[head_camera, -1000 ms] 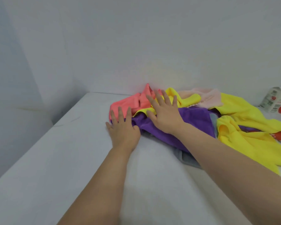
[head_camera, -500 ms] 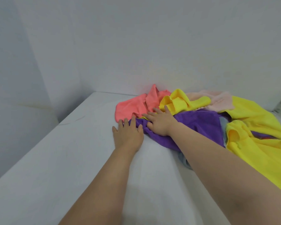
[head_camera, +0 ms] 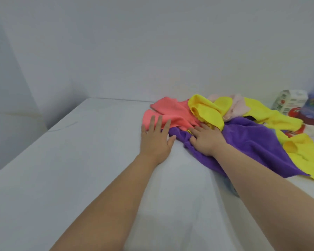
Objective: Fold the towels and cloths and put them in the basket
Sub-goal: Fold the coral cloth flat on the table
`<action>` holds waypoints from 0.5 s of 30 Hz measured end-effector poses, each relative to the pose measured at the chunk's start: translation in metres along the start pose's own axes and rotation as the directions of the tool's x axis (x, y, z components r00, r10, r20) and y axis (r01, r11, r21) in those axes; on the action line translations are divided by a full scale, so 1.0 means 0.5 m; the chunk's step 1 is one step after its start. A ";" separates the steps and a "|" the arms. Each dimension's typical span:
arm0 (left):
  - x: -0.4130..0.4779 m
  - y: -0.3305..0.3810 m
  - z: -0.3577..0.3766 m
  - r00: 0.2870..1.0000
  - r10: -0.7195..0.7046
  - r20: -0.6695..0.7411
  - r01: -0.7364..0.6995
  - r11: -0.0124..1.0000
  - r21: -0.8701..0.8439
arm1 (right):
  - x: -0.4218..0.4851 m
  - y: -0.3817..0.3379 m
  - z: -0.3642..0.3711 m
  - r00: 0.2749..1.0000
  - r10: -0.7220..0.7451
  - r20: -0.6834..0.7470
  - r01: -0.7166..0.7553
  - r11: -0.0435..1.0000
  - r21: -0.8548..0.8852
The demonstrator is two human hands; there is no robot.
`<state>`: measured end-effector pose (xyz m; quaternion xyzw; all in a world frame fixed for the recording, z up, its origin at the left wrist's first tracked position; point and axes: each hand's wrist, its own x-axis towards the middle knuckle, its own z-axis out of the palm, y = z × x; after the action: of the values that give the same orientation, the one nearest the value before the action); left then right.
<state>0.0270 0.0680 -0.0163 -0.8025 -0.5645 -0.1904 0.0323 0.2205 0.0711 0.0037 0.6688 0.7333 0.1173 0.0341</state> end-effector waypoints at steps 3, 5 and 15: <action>-0.003 0.086 0.013 1.000 0.005 -0.009 -0.006 0.999 -0.052 | -0.069 0.082 0.011 0.999 0.034 -0.009 -0.035 0.997 -0.072; -0.003 0.116 0.018 1.000 0.015 -0.015 -0.016 0.999 -0.038 | -0.106 0.116 0.009 0.999 0.009 -0.031 -0.012 0.993 -0.116; 0.021 0.107 0.047 0.993 -0.093 0.078 0.103 0.986 -0.130 | -0.057 0.054 -0.019 0.934 -0.187 -0.305 0.150 0.979 -0.140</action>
<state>0.0855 0.0643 -0.0256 -0.7805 -0.5899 -0.2005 -0.0513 0.2477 0.0438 0.0159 0.5730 0.7760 0.2614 -0.0356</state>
